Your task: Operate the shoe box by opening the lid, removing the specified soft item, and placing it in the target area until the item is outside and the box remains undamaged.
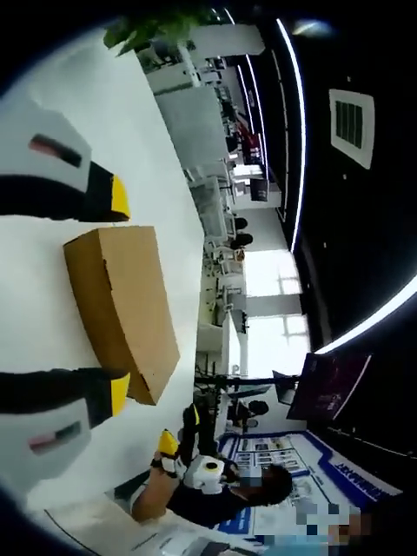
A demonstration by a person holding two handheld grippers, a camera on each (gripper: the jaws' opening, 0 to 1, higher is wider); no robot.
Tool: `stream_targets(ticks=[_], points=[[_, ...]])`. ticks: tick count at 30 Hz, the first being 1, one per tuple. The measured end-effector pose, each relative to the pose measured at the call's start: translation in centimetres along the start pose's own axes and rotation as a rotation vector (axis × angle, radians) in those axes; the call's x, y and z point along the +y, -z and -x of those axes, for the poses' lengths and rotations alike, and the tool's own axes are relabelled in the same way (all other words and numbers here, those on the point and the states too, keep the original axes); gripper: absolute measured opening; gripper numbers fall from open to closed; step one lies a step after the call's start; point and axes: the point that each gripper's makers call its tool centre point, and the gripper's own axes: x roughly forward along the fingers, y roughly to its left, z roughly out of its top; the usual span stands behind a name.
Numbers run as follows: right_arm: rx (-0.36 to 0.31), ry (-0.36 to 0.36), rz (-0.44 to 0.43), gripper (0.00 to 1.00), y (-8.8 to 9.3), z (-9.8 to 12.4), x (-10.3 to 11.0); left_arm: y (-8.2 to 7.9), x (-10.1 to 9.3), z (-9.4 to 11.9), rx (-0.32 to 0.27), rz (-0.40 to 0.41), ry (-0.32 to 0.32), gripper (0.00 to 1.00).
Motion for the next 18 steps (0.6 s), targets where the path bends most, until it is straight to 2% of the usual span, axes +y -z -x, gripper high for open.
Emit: stream_targets(ticks=[2,3,4,6,7,9,11,14,17,18], points=[[0.026,-0.003,-0.015,0.75,0.4,-0.3,0.0,0.0,-0.4,-0.4,-0.001,-0.020,0.017,0.68],[0.034,-0.007,-0.009,0.75,0.6,-0.4,0.1,0.2,-0.4,-0.5,0.013,-0.026,0.017,0.67],[0.040,-0.011,-0.005,0.75,0.7,-0.5,0.2,0.9,-0.2,-0.4,0.065,-0.047,0.011,0.67],[0.077,-0.031,0.003,0.75,1.0,-0.6,0.7,0.8,-0.1,-0.6,0.077,-0.081,0.008,0.67],[0.084,-0.031,0.011,0.75,0.9,-0.6,0.9,0.5,0.1,-0.6,0.071,-0.078,0.008,0.67],[0.092,-0.026,0.033,0.75,0.8,-0.5,1.0,-0.6,0.1,-0.8,0.002,-0.045,0.032,0.67],[0.098,-0.011,0.035,0.75,0.8,-0.4,0.7,-1.2,0.3,-0.8,-0.038,-0.003,0.048,0.66],[0.097,0.004,0.014,0.75,0.9,-0.5,0.4,-1.5,1.2,-0.9,-0.046,-0.052,0.048,0.63],[0.070,0.006,0.023,0.75,0.7,-0.8,0.5,-2.0,2.1,-1.1,-0.074,-0.046,0.036,0.61],[0.080,0.009,0.028,0.74,0.8,-0.9,0.5,-1.9,2.1,-1.3,-0.079,-0.044,0.032,0.60]])
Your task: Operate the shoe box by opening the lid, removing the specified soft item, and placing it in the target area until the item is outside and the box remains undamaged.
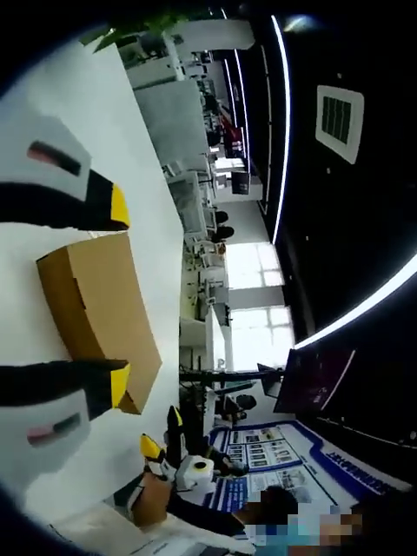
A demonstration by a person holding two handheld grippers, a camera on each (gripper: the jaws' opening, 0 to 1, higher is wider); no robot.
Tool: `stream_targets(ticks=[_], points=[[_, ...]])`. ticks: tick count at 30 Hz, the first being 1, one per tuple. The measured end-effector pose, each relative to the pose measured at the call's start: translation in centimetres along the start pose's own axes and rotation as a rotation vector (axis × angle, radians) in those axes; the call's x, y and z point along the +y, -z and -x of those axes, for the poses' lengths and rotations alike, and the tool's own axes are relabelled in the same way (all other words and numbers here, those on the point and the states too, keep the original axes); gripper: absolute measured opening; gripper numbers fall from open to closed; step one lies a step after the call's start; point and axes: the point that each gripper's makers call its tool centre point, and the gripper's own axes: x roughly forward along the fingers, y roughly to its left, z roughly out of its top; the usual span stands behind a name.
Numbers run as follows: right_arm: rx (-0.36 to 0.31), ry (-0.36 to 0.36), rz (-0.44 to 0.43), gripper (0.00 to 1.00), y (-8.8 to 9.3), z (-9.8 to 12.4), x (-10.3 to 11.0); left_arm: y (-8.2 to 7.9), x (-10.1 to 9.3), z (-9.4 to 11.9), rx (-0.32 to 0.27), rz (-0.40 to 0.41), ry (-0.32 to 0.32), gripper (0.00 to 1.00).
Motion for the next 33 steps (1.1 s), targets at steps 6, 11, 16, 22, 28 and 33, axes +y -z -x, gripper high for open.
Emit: stream_targets(ticks=[6,11,16,22,28,33], points=[[0.065,0.003,-0.009,0.76,1.0,-0.5,-0.1,0.6,0.5,-0.6,0.018,0.000,0.004,0.61],[0.063,0.008,-0.011,0.79,1.2,-0.7,-0.4,0.9,0.9,-0.8,0.034,0.004,0.033,0.64],[0.079,0.007,-0.021,0.80,1.5,-1.1,-0.5,2.2,1.5,-2.0,0.096,-0.015,0.042,0.64],[0.138,0.045,-0.005,0.77,2.6,-1.8,-1.4,4.5,2.3,-3.5,0.107,0.024,0.023,0.64],[0.151,0.027,0.000,0.78,3.0,-2.4,-0.9,6.2,2.0,-4.2,0.141,0.045,0.035,0.65],[0.144,0.008,0.004,0.78,2.6,-3.0,-0.4,6.0,1.5,-4.4,0.084,0.098,0.087,0.64]])
